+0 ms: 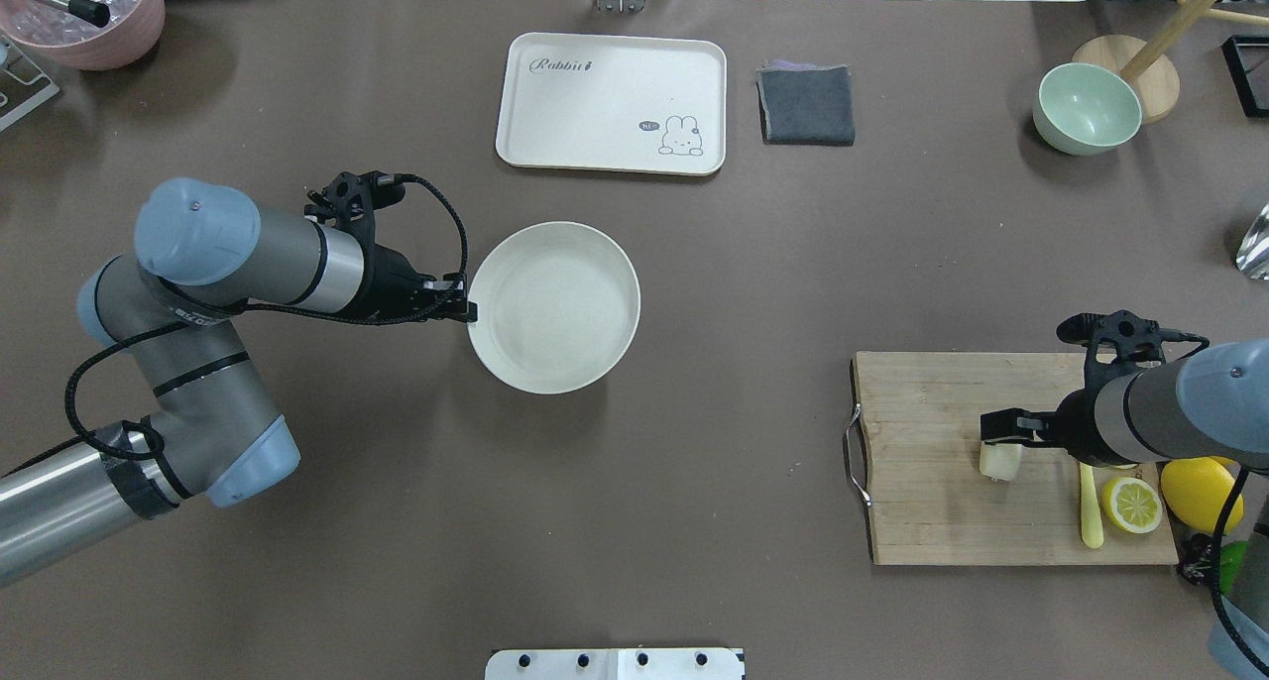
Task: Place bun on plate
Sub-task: 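Push the white plate centerward with the left gripper while the right gripper descends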
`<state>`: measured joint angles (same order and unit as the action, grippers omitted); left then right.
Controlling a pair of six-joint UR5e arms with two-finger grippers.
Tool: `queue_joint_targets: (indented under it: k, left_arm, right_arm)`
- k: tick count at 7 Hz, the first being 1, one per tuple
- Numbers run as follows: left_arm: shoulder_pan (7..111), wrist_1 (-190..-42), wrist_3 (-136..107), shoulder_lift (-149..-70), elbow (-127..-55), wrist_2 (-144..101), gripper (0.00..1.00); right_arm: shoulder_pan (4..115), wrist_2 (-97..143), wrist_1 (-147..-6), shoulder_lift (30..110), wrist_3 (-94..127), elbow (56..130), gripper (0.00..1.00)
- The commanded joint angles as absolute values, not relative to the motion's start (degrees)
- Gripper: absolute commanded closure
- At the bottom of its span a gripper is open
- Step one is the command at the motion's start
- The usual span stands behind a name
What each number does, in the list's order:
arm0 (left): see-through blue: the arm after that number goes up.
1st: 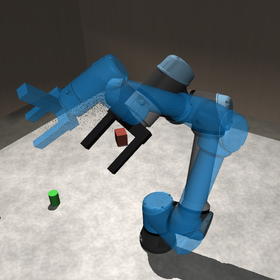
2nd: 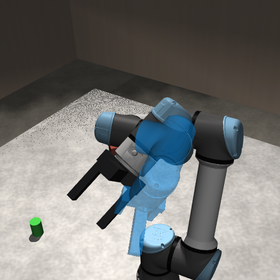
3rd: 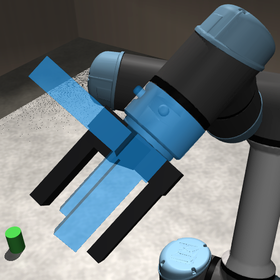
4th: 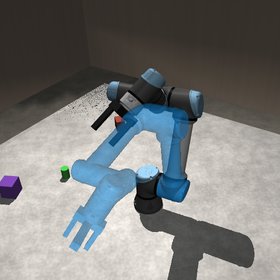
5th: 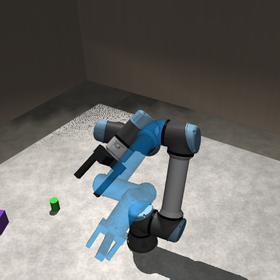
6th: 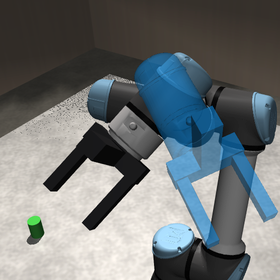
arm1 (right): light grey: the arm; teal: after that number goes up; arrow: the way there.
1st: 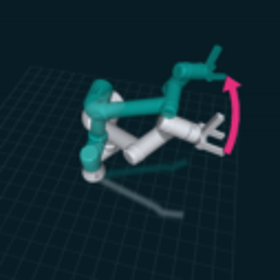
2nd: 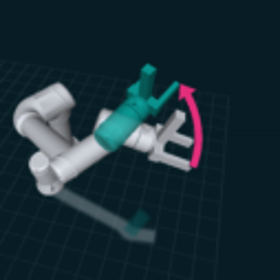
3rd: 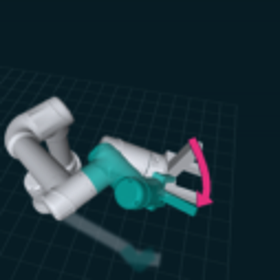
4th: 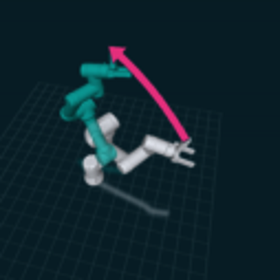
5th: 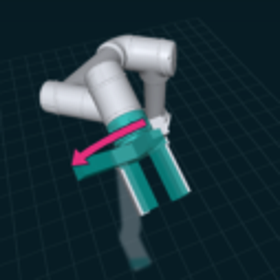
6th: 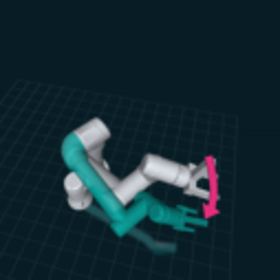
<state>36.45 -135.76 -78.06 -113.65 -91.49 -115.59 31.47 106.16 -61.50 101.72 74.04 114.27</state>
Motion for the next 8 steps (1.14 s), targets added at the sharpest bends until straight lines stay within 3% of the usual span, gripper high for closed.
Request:
queue_joint_targets:
  k: [1, 8]
  left_arm:
    - [34.98, -133.07, -77.96, -114.34, -92.73, -113.65, 1.0]
    - [34.98, -133.07, -77.61, -114.43, -92.64, -113.64, 1.0]
  right_arm:
    - [31.98, 107.57, -61.52, 101.51, 73.92, 114.7, 0.08]
    - [32.54, 108.13, -66.8, 93.43, 71.13, 110.32, 0.1]
